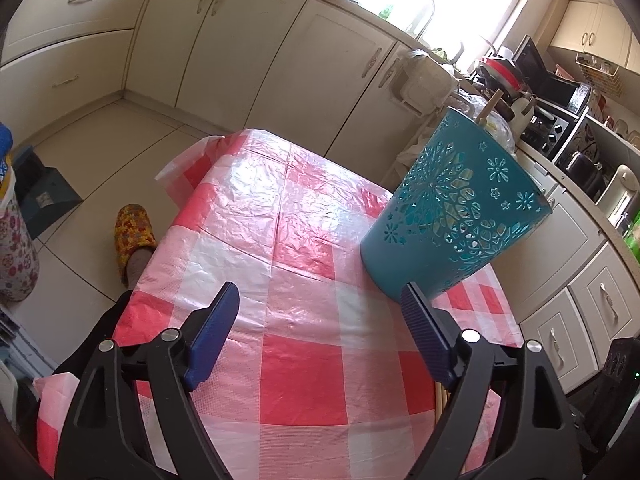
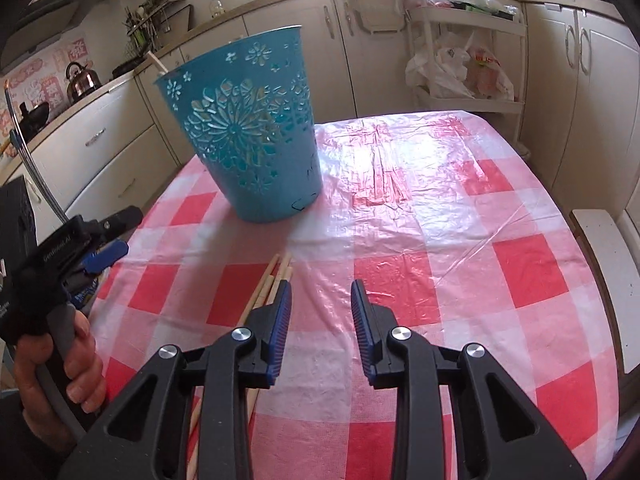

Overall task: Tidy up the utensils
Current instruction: 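Bring both open grippers back to the sticks on the cloth, then close the left gripper on a stick while the right gripper closes on another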

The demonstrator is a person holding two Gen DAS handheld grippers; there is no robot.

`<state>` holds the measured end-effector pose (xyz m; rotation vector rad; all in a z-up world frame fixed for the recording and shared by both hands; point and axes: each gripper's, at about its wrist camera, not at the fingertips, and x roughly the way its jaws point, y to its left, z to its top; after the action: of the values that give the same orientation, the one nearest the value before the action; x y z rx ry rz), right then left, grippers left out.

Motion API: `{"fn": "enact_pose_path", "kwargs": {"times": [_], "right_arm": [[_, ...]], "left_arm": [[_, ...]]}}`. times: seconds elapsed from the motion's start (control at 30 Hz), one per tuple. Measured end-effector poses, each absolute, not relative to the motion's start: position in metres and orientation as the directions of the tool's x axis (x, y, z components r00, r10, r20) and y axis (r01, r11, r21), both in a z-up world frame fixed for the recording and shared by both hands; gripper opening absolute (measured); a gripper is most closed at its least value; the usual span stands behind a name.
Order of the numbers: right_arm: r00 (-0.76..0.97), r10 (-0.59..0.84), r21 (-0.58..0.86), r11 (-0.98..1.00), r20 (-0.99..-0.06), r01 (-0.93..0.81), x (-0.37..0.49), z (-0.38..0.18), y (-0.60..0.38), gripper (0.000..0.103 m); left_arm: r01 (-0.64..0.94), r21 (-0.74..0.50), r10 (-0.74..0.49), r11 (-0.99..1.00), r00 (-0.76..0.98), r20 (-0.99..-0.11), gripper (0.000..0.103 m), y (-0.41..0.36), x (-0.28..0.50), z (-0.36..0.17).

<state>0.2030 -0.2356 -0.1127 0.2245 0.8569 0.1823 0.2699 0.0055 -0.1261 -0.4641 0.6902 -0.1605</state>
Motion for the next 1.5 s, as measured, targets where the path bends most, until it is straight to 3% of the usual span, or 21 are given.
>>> {"fn": "enact_pose_path", "kwargs": {"times": [0.23, 0.43, 0.9, 1.5], "right_arm": [[0.603, 0.244, 0.225, 0.968, -0.759, -0.109, 0.202, -0.12, -0.221, 0.031], [0.544, 0.24, 0.185, 0.971, -0.804, -0.154, 0.205, -0.127, -0.207, 0.031], [0.534, 0.254, 0.175, 0.965, -0.807, -0.194, 0.202, -0.127, -0.202, 0.031], [0.514, 0.248, 0.17, 0.966, -0.821, -0.195, 0.201, -0.129, -0.211, 0.032]], "left_arm": [[-0.011, -0.441, -0.286, 0.897, 0.747, -0.6, 0.082, 0.001, 0.273, -0.125], [0.066, -0.364, -0.305, 0.929, 0.692, -0.655, 0.083, -0.022, 0.269, -0.124], [0.295, -0.124, -0.283, 0.947, 0.59, -0.756, 0.083, -0.095, 0.254, -0.124], [0.34, -0.098, -0.276, 0.935, 0.528, -0.803, 0.083, -0.112, 0.269, -0.128]]}}
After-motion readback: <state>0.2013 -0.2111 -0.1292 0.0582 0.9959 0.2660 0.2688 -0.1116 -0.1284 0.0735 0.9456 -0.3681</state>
